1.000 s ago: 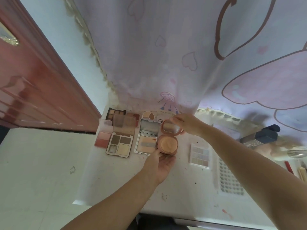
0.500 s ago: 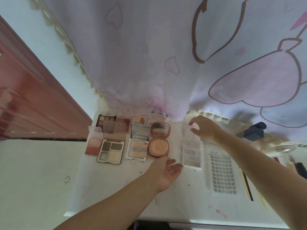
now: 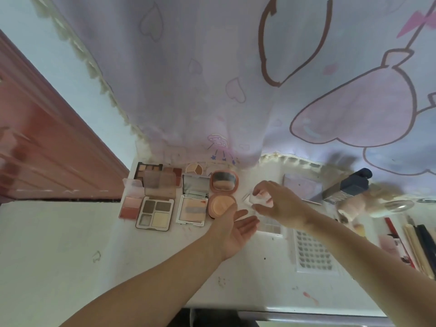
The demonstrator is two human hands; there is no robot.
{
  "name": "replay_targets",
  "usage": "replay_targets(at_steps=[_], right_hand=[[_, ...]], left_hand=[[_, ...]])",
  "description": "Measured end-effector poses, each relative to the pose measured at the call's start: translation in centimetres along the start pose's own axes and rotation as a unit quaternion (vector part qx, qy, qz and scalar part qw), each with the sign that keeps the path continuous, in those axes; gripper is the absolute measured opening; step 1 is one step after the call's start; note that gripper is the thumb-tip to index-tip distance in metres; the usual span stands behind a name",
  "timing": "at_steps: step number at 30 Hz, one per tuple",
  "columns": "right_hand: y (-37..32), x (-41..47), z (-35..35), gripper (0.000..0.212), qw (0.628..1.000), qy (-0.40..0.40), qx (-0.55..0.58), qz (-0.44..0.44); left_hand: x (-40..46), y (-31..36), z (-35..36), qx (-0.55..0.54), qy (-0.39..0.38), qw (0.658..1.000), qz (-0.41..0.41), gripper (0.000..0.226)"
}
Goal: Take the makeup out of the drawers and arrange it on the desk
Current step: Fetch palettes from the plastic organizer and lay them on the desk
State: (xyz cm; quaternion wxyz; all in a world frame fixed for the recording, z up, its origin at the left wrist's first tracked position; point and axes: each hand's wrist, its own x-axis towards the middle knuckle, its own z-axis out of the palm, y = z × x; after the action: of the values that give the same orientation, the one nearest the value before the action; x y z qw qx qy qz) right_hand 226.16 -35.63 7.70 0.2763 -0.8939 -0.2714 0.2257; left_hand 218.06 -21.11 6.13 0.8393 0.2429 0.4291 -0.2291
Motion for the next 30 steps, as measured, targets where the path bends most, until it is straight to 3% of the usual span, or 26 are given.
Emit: replay_targets(at_steps=[7,10,14,24,30], right_hand=[[-4.7,-2.0,0.3,0.016,0.966,-0.082,0.223,0.099],[-6.7,-0.8,1.8,0.009,0.965,-0.102,0.22,0.098],[-9.8,1.7,5.7,0.018,0.954,-0.163,0.235,0.085],[-19.3,8.8,17.1,0.024,0.972,-0.221,0.085,-0.012],[-21.5,11.4,19.6,0.027,0.977,-0.205,-0.037,-0.047]], left_hand=[[-3.0,0.1,-3.8,-0.006,-0.034,0.999,-0.003,0.042],[-4.8,0.1,-7.2,-0.006,-0.026,1.0,0.01,0.034],[-7.2,0.1,-12.4,-0.044,0.028,0.998,0.031,0.036],[-12.9,2.2,-22.7,-0.17,0.125,0.974,0.081,0.045],[-13.2,3.9,-24.3,-0.211,0.111,0.968,0.076,0.046]])
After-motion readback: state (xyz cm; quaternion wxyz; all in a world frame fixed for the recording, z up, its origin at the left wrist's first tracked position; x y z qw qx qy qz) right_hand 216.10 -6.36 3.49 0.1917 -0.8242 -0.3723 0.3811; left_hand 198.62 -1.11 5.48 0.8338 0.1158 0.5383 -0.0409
